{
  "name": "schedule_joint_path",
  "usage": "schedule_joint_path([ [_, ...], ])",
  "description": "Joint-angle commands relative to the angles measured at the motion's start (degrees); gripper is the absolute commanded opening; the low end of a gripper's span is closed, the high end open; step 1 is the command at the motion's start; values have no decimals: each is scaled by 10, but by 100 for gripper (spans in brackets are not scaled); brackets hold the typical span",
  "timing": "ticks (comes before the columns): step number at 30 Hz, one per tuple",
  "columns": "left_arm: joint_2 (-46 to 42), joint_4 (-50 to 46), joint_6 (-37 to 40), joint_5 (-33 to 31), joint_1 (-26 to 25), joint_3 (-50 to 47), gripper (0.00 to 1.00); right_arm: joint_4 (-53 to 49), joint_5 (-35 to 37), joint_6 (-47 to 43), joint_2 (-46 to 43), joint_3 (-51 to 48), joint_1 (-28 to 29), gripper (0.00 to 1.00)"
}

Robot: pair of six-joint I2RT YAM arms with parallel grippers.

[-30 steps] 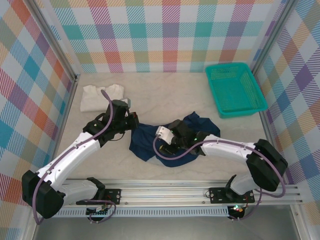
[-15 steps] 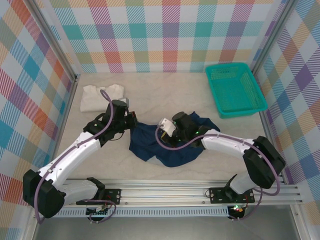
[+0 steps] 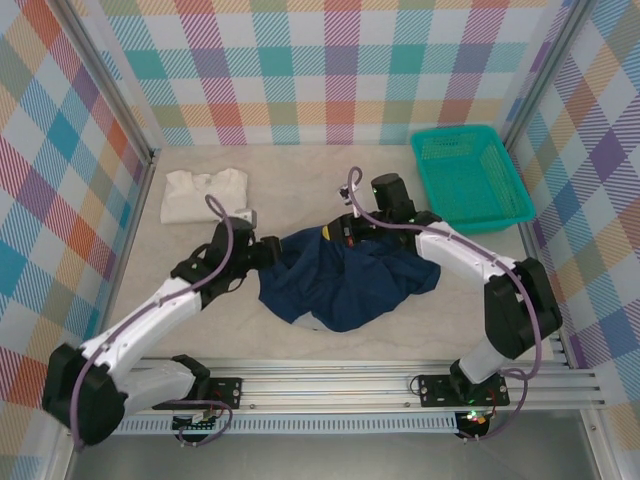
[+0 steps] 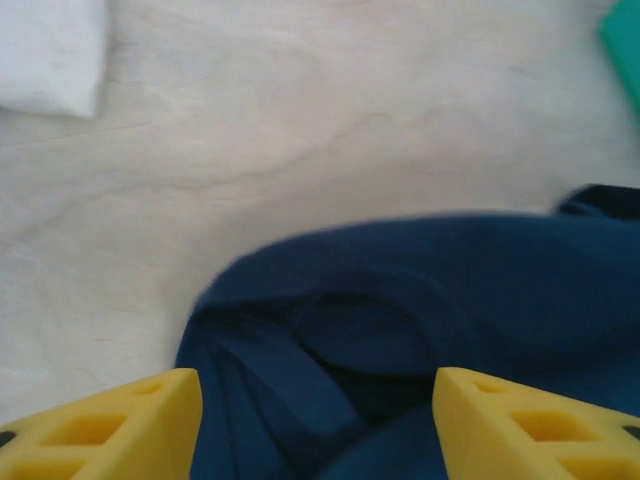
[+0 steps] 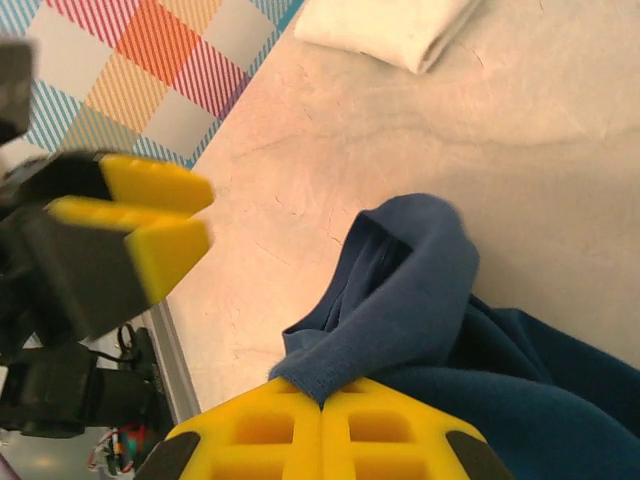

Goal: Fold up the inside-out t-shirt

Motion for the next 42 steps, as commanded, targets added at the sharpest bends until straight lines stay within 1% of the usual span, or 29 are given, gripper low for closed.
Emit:
schedule_joint_path([
  [1,-15,107,18,114,-27,-46,66,-7,-52,55,10,27,-5,0],
  [4,39,134,37,143,-54,-35,67,-6,-54,61,16,33,-7,0],
  [8,127,152,65,131,-81,15,67,-5,-53,70,17,30,-8,0],
  [10,170,155,71,114,-88,38,65,-5,-49,74,15,28,-8,0],
  [11,193,152,73,105,-89,52,61,-7,-46,74,14,27,-8,0],
  [12,210,154,72,95,-89,62,53,-12,-41,72,11,26,-8,0],
  [13,219,158,69,87,-89,67,43,-18,-33,69,8,25,-8,0],
  [14,223,167,64,88,-88,71,31,-32,-14,60,3,26,-8,0],
  [15,222,178,62,107,-84,72,12,-57,22,46,-4,28,-8,3],
  [16,218,180,56,134,-77,74,0,-86,85,36,-15,27,-8,10],
  [17,208,185,46,174,-66,71,0,-113,191,26,-38,18,-6,20],
  [18,196,196,32,227,-53,62,0,-125,292,2,-67,-1,5,29],
  [19,186,204,20,273,-42,54,0,-130,360,-23,-91,-20,18,36],
  [20,176,204,7,314,-32,49,0,-122,396,-54,-118,-44,35,43],
  [21,165,197,-1,344,-24,44,0,-103,397,-84,-141,-73,50,48],
  [22,155,192,-4,364,-21,40,0,-84,381,-102,-159,-99,61,50],
  [23,145,183,-7,377,-18,37,0,-63,368,-118,-177,-128,76,53],
  [25,129,163,-8,388,-13,36,0,-30,369,-148,-204,-174,112,58],
  [26,121,155,-6,396,-10,36,0,-19,376,-163,-211,-189,132,64],
  [28,109,139,-2,403,-5,36,0,-4,386,-176,-208,-203,157,73],
  [31,94,133,4,413,-1,31,0,14,425,-174,-169,-195,166,75],
  [33,87,128,10,410,1,27,0,32,444,-178,-141,-185,167,74],
  [34,83,125,14,408,1,25,0,37,447,-182,-127,-177,166,72],
  [36,78,114,22,391,0,22,0,40,427,-183,-112,-162,159,58],
  [37,75,102,29,376,0,22,0,41,399,-179,-112,-158,150,49],
  [39,70,84,40,343,0,19,0,46,317,-164,-124,-161,125,32],
  [41,64,84,45,308,0,10,0,46,210,-146,-137,-165,90,13],
  [42,60,85,43,289,0,7,0,45,169,-136,-141,-166,79,4],
])
